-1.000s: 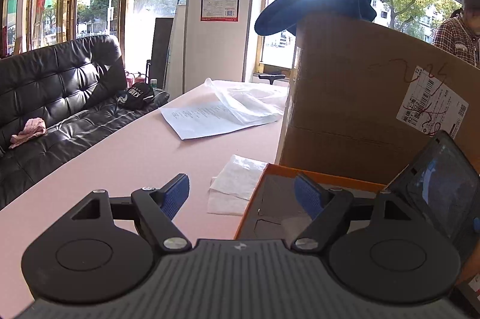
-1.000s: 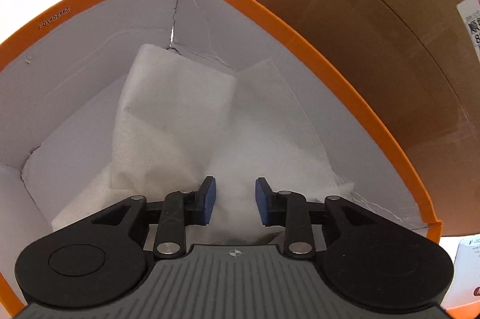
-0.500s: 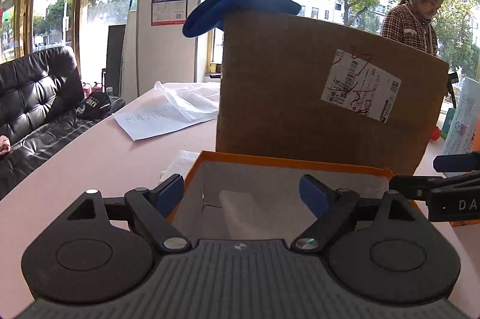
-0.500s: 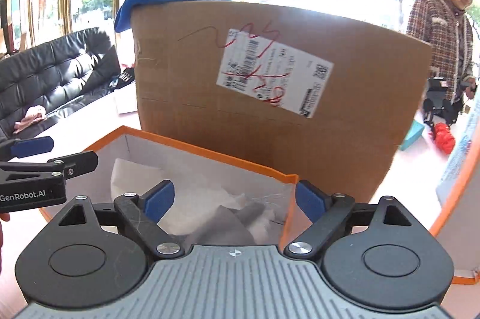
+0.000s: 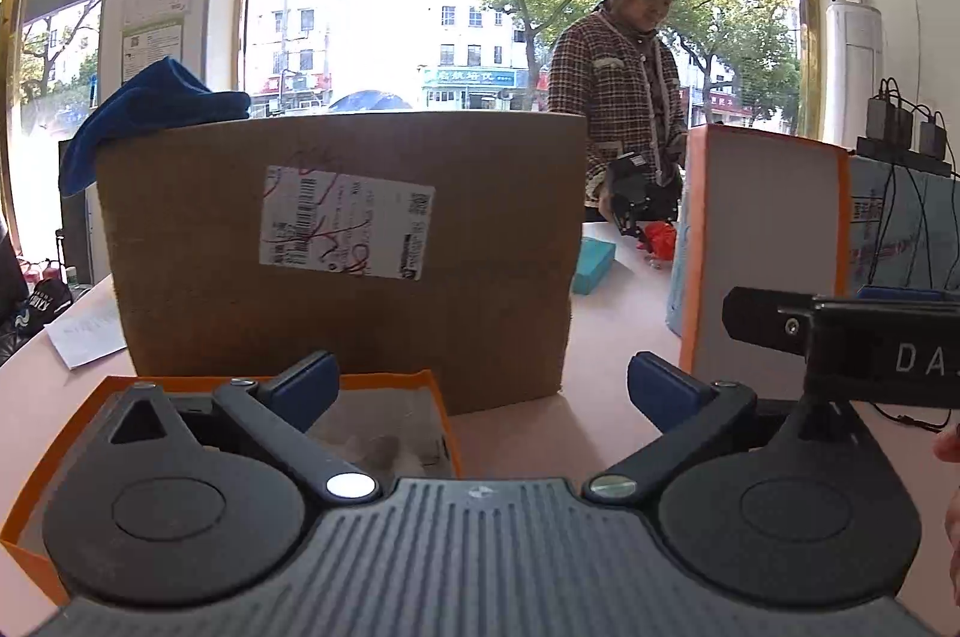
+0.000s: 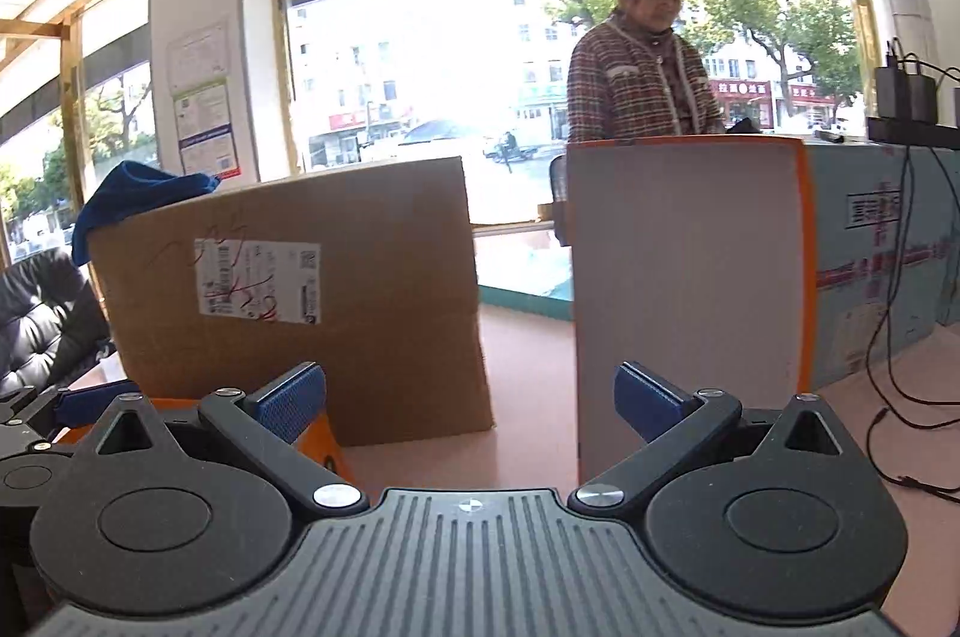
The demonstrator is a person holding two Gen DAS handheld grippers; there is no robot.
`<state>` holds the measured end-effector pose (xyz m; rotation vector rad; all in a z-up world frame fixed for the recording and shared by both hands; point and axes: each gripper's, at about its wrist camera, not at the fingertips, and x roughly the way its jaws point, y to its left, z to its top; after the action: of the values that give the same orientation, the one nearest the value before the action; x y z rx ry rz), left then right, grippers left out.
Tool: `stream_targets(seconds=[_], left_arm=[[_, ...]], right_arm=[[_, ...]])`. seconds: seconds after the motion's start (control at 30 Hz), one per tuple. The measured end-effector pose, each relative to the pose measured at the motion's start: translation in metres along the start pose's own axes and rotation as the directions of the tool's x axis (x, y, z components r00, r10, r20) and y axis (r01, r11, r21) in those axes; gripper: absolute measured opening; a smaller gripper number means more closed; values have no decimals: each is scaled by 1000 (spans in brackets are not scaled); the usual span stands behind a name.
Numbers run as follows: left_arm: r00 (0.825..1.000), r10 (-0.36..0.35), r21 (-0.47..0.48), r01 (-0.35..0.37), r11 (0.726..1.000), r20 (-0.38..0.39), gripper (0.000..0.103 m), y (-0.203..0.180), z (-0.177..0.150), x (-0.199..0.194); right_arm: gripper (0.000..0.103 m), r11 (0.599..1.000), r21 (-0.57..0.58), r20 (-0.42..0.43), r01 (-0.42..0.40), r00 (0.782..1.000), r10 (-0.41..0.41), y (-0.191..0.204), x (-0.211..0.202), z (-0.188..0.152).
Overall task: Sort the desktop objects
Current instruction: 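Move both tools toward the upright orange shoebox lid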
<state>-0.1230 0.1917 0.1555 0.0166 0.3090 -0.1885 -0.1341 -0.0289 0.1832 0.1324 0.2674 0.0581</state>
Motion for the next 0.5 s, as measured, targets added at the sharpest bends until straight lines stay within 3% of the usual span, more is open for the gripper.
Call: stream_targets(seconds=[0.1, 0.2, 0.37, 0.5], left_arm=[[997, -80, 1, 80, 997, -23, 103, -34, 3, 14], [993, -113, 6, 114, 993, -44, 103, -61, 1, 30], [995, -94, 3, 94, 996, -32, 103, -92, -6, 64], [989, -60, -142, 41, 989, -134, 103, -92, -16, 116]], right_arm=[[103, 989, 79, 30, 123, 992, -126, -42, -2, 0], [103, 968, 140, 33, 208, 976, -214, -80, 1, -3], [103, 926, 306, 74, 219, 965, -253, -140, 15, -14], [103, 893, 390, 68, 225, 960, -272, -171, 53, -36]])
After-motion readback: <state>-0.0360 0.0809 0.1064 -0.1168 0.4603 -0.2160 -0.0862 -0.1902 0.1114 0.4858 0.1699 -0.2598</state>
